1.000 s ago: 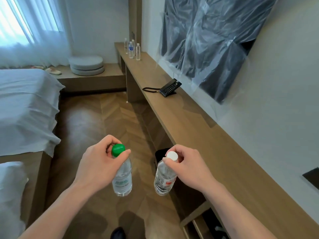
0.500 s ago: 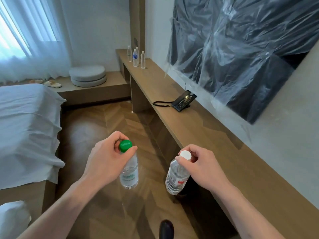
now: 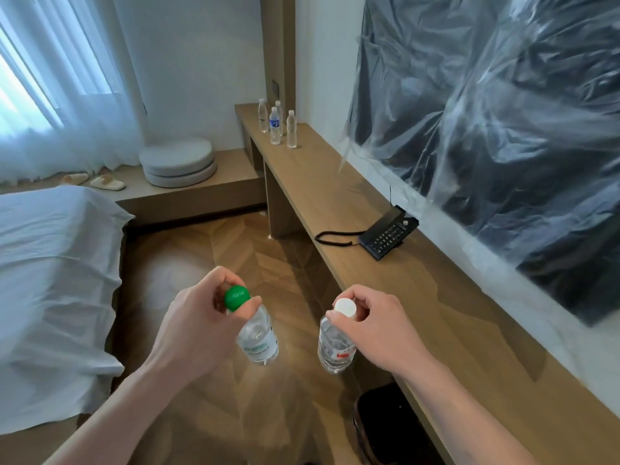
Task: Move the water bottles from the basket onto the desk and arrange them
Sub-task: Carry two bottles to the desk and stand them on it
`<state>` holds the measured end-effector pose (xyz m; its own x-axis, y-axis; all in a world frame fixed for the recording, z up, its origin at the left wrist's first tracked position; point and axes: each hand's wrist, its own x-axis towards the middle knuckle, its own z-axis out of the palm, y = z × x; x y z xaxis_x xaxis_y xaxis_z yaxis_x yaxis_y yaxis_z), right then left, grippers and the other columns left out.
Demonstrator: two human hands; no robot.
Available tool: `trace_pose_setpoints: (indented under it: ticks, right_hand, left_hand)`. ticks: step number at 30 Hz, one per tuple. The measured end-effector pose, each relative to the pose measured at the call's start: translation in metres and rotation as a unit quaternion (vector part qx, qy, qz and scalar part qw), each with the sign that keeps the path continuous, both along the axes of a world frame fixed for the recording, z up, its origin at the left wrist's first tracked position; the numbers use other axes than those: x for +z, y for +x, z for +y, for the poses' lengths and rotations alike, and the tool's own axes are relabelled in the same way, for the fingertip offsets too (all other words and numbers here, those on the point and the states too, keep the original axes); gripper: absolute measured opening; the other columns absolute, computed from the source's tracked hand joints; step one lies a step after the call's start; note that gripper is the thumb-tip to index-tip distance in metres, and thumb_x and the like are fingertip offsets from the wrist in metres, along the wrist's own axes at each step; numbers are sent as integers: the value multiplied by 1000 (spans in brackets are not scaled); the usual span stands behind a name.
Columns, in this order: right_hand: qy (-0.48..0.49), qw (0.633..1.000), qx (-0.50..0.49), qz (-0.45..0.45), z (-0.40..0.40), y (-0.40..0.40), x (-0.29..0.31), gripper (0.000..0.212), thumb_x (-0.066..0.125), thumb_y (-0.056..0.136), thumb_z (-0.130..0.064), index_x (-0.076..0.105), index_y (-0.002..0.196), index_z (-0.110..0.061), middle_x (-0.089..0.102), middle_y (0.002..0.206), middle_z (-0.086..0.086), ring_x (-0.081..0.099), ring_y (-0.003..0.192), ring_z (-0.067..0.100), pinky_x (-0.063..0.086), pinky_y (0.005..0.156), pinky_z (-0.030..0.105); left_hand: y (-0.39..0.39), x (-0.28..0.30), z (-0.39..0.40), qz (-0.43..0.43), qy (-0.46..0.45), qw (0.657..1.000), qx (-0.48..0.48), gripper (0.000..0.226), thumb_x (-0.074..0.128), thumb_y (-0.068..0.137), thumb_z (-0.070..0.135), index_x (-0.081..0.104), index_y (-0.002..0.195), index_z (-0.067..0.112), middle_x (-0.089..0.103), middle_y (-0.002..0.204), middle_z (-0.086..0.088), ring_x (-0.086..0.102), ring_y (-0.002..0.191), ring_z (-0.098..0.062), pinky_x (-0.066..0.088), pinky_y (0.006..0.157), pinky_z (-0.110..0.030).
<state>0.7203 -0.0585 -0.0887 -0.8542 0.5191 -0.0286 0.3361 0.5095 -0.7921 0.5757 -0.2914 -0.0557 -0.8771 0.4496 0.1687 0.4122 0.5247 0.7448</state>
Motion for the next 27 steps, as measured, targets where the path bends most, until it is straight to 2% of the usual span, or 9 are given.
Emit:
trace_pose_setpoints:
  ticks: [3,7,10,14,23,27]
  right_hand:
    - [20,1000,21,-9,25,-53,8,18,77,87,-52,70,90,-35,73,85,-16,69,84,8,65,69,35]
    - [29,999,41,-1,43,-119,18,17,78,88,-49,69,88,-34,71,85,-16,69,85,7,64,68,35]
    - [41,998,48,-3,53,-172,22,19,76,88,-52,70,87,-34,71,83,-18,70,84,9,64,70,37]
    - [42,998,47,-2,59,-243,19,23,74,87,-57,71,88,-34,73,82,-13,71,83,11,64,70,42]
    - [58,998,18,1,56,-390,16,23,71,90,-58,67,96,-36,71,87,-18,70,91,2,65,67,31]
    - [53,998,-5,17,64,-436,18,24,71,92,-58,67,101,-36,72,92,-17,71,93,3,66,67,29]
  left_hand:
    - [-42,4,16,17,8,1000,9,23,82,84,42,63,87,29,64,75,16,60,67,-13,47,56,-29]
    - [-96,8,24,16,14,999,27,22,82,83,40,62,86,30,65,77,19,61,72,-6,42,59,-22]
    - [-147,7,28,16,15,999,43,22,83,83,39,63,85,31,66,73,14,62,72,-4,43,58,-22]
    - [-218,2,32,19,14,999,39,23,82,82,42,63,83,31,65,73,14,61,70,-8,46,57,-25]
    - [-395,-5,45,12,16,1000,-2,27,84,82,39,59,81,29,61,71,18,54,62,-11,42,54,-28]
    - [-459,-1,61,16,12,999,-25,27,83,81,42,59,83,30,64,74,15,58,65,-13,49,56,-32]
